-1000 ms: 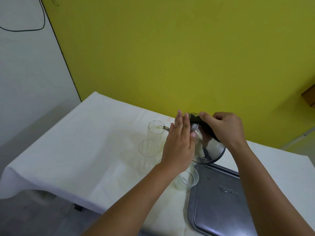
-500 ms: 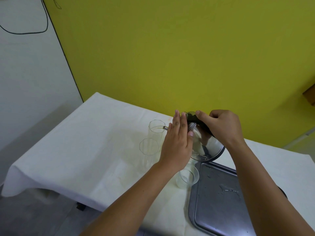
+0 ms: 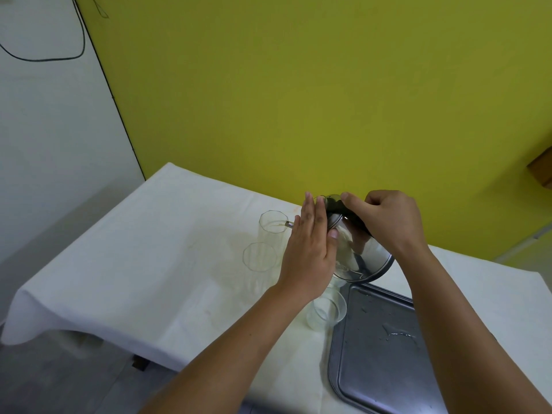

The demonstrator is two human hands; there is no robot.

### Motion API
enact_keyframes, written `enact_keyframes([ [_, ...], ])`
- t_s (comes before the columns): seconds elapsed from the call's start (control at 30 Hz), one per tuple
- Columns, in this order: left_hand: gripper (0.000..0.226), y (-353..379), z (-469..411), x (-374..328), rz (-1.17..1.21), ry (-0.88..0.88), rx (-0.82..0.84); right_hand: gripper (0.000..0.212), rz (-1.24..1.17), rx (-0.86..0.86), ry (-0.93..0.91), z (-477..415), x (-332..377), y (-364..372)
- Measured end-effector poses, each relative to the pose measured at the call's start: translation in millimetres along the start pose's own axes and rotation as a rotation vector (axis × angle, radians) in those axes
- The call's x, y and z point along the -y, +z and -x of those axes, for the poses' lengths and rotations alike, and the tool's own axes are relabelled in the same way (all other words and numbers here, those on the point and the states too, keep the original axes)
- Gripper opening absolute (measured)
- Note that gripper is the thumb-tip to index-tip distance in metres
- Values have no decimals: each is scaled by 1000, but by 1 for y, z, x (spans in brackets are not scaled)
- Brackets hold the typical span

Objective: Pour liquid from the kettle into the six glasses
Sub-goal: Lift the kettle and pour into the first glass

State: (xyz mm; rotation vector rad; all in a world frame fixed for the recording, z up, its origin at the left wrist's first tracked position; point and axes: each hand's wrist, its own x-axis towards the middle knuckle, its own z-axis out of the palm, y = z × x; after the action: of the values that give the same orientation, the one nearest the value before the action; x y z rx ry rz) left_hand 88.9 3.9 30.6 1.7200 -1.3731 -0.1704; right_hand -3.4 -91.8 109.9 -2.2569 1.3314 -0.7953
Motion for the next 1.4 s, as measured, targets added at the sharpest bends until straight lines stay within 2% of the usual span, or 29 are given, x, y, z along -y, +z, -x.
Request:
enact_keyframes([
  [0.67,56,-2,-1,0,22,0,22,58,-3,-13,-11,0,1,0],
  [0.9,55,-5,-3,1,23,27,87,58,-98,-4,81,2,-10,4],
  [1.23,55,-8,-6,2,28,34,128,58,-143,-19,98,1,-12,6],
  [1.4,54,-9,-11,-2,-16,95,144,57,-307,-42,182,7,-26,8],
])
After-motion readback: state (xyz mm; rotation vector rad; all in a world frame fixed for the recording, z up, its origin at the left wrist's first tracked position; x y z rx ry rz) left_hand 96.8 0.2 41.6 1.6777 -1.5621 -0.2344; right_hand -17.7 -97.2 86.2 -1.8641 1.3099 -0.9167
